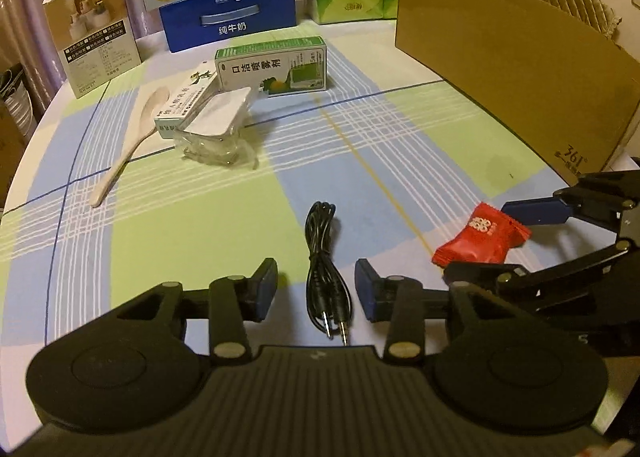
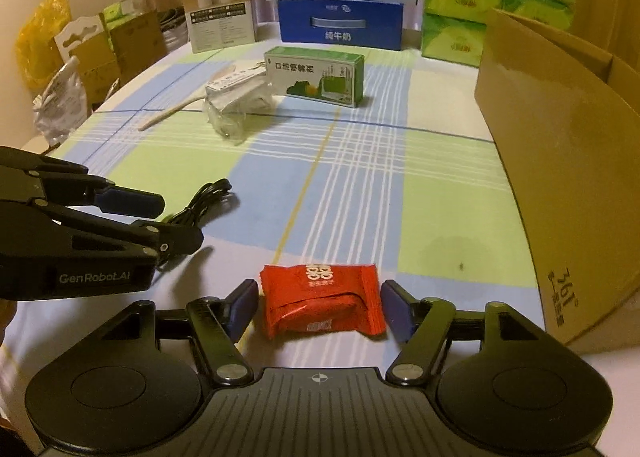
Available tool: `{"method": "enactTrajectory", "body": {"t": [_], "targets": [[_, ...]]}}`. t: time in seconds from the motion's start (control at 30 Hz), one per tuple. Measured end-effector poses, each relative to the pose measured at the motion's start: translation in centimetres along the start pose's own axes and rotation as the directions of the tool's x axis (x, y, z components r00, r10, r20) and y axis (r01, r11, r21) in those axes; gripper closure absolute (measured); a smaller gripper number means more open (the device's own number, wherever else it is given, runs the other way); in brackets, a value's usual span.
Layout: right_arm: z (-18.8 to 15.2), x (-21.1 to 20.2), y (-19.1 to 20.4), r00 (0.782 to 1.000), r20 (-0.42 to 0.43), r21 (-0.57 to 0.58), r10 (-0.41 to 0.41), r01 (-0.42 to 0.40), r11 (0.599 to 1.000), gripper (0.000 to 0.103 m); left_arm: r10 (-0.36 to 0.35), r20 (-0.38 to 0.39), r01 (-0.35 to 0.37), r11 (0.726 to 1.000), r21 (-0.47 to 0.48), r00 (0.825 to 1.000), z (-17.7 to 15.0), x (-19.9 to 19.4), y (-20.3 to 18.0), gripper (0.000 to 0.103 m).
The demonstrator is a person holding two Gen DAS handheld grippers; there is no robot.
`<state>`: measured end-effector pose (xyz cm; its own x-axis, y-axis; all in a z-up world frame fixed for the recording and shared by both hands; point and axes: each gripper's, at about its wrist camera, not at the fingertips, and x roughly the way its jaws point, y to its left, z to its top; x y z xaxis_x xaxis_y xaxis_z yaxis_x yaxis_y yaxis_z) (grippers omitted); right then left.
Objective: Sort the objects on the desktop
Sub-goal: 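Grasp the red candy packet with the right gripper while the left gripper grasps the black cable, then lift the cable and red packet and carry both toward the cardboard box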
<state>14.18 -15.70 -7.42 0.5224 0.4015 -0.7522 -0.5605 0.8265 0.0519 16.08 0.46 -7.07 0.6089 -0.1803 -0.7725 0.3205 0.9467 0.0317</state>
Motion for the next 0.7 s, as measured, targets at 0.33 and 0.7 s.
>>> {"method": "enactTrajectory", "body": {"t": [0.33, 0.7], "targets": [[-0.2, 0.11, -0.34, 1.0, 0.004, 0.013, -0.009, 0.009, 1.0, 0.038, -0.022, -0.014, 0.022, 1.0, -0.014, 1.0, 0.3, 1.06, 0.12, 0.067], [-0.04, -0.09, -0.41, 1.0, 0.005, 0.025, -0.017, 0.017, 1.0, 0.043, -0.025, -0.014, 0.025, 0.999, -0.035, 1.0, 0.12, 0.66, -0.06, 0.088]]}}
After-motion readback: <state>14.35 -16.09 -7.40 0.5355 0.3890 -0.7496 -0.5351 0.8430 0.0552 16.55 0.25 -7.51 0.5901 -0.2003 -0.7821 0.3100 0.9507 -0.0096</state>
